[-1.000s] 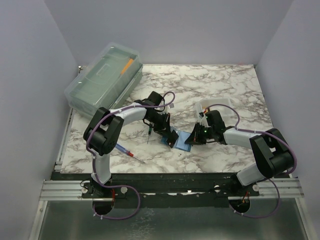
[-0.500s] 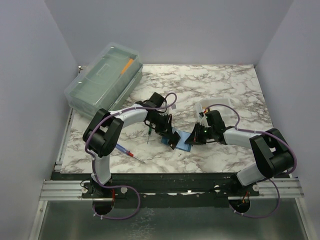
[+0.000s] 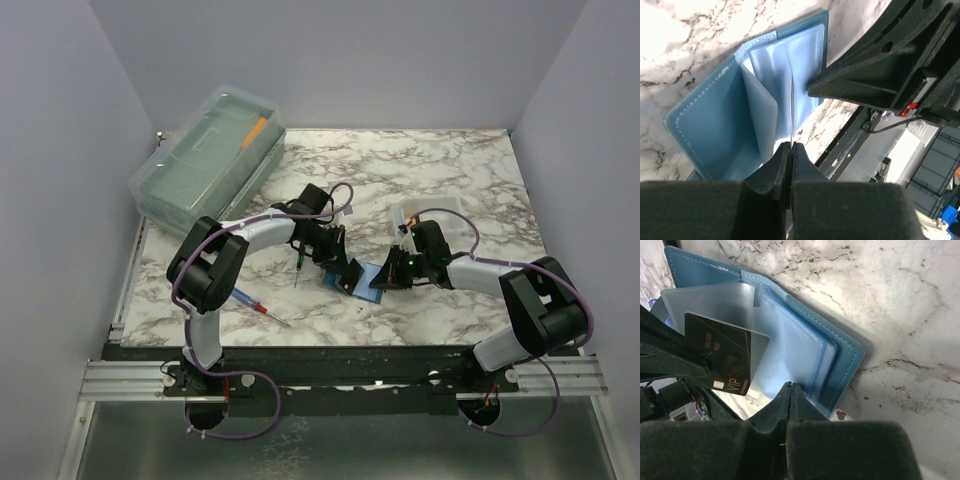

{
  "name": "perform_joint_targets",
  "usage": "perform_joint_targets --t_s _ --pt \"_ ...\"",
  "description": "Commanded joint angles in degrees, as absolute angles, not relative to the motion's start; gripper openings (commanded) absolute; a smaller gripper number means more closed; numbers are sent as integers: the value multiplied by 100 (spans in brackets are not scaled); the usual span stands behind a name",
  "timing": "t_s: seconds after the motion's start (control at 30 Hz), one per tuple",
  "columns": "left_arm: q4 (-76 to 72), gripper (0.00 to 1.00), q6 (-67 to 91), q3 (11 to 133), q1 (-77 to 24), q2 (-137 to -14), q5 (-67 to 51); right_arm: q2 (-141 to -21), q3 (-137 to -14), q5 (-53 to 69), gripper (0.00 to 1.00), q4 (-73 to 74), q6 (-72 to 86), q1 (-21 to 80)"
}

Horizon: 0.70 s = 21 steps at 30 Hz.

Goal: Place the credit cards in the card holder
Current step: Insert the credit card into the card holder.

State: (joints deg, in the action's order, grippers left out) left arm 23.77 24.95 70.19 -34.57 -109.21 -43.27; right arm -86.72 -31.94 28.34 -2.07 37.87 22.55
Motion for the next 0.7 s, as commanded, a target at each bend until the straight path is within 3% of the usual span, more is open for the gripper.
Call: perform_joint_targets --t_s 0.0,0.67 --pt "1981 0 2774 7069 -3354 -11140 -4434 -8840 -3006 2448 0 80 3590 2259" --pt "461 0 3815 6112 -3356 -10925 -4166 -8858 -2970 2495 0 53 3568 2259"
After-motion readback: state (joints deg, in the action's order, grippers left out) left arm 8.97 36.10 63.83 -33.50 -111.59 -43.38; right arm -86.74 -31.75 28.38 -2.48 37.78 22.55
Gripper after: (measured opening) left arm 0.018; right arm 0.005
